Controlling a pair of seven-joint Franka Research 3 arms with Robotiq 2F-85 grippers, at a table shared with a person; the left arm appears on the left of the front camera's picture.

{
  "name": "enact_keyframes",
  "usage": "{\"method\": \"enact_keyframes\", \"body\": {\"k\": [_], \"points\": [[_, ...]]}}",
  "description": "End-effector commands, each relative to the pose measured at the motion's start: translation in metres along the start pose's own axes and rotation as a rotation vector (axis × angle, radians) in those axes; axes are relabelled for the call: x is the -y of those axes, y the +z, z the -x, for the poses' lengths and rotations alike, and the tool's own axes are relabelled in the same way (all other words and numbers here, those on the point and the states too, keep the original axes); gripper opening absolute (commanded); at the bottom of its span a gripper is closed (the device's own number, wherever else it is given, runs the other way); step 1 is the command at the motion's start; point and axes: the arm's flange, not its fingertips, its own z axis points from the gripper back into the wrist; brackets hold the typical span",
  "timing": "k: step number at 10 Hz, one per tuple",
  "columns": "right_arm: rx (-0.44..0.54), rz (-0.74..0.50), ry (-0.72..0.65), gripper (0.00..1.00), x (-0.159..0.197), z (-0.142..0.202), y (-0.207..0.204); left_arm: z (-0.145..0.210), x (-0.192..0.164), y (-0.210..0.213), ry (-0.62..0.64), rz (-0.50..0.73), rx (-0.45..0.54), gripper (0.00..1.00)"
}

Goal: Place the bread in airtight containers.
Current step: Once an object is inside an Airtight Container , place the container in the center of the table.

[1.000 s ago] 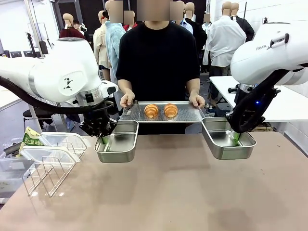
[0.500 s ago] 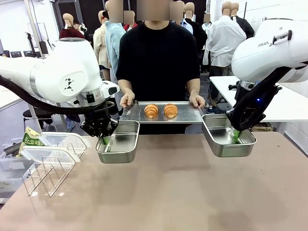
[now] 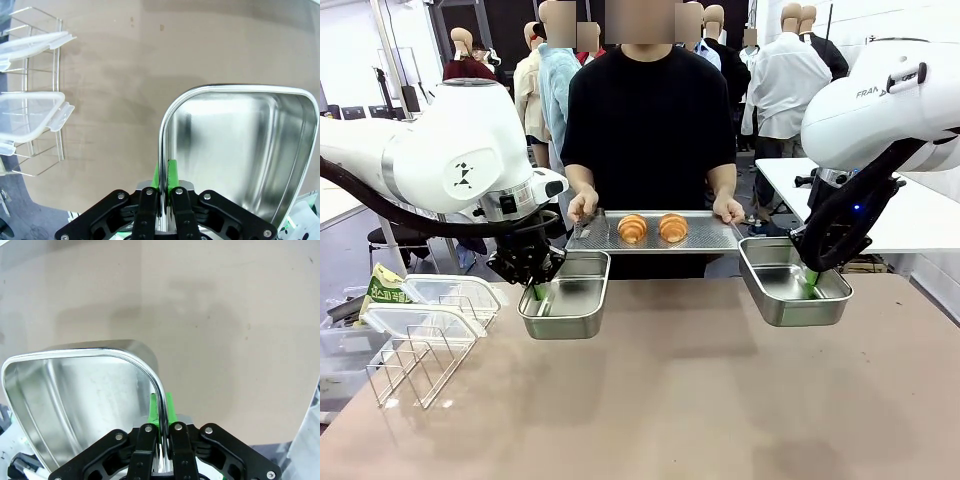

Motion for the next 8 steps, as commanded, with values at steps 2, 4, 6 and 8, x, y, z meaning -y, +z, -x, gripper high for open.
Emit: {"method": "enact_keyframes", "body": {"k": [2,4,6,8], "points": [[0.005,0.000,0.005,0.00,-0.0015,0.0011,0.0013,-0.0015,-0.0005,0.0041,0.002,0.004,0.006,0.00],[0.005,0.000,0.005,0.00,-0.0015,0.0011,0.0013,-0.0015,-0.0005,0.0041,0.002,0.004,0.006,0.00],[0.005,0.000,0.005,0.00,-0.0015,0.0011,0.0013,-0.0015,-0.0005,0.0041,0.002,0.004,0.006,0.00],[0.005,0.000,0.005,0.00,-0.0015,0.0011,0.0013,-0.0015,-0.0005,0.0041,0.002,0.004,0.006,0.00]]}}
